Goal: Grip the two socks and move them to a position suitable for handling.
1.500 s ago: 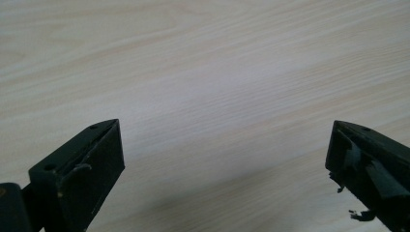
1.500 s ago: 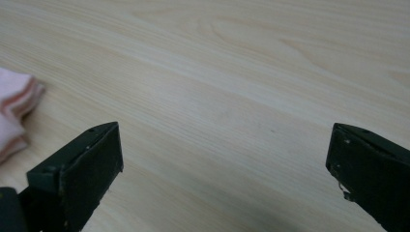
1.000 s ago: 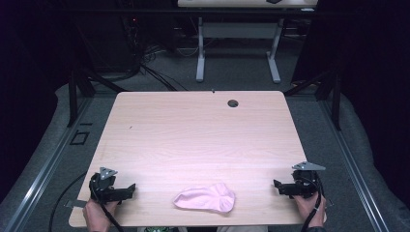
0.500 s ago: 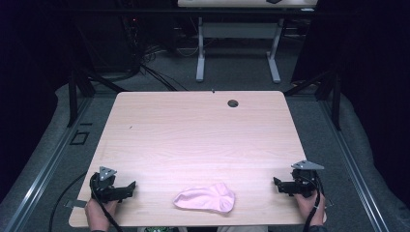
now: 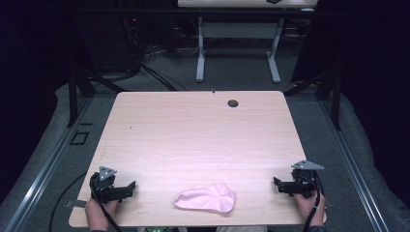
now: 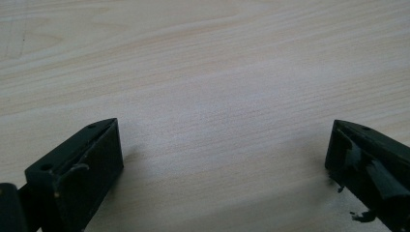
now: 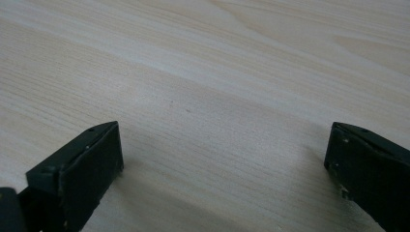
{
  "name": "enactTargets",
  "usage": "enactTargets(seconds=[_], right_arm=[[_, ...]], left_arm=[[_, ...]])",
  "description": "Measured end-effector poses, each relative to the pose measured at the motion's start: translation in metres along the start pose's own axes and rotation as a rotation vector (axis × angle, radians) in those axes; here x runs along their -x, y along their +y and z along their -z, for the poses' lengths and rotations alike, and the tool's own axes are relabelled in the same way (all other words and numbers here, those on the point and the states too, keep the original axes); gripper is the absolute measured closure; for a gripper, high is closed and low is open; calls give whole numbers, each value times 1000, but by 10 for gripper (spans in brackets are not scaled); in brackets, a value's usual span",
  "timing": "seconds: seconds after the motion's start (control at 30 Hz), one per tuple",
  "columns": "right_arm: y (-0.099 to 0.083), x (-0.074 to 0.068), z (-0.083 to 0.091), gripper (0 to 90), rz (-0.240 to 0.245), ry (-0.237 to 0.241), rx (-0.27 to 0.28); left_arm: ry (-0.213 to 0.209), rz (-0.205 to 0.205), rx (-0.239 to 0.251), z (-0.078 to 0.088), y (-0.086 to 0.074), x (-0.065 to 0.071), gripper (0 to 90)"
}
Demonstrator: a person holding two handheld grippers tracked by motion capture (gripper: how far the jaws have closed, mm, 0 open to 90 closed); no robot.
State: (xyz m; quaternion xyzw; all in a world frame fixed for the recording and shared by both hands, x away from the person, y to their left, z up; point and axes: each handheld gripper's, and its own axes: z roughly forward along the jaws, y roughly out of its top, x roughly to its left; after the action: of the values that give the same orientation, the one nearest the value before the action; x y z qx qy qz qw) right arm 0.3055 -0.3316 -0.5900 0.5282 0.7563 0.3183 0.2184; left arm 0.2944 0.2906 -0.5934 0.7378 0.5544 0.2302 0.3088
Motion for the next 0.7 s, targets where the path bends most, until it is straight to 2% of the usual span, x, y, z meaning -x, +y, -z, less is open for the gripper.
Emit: enactTargets(seconds=[0.7], right_arm=[[0,0,0,0,-6,-2,4]], left_arm=[[3,1,-1,0,0,0,0]])
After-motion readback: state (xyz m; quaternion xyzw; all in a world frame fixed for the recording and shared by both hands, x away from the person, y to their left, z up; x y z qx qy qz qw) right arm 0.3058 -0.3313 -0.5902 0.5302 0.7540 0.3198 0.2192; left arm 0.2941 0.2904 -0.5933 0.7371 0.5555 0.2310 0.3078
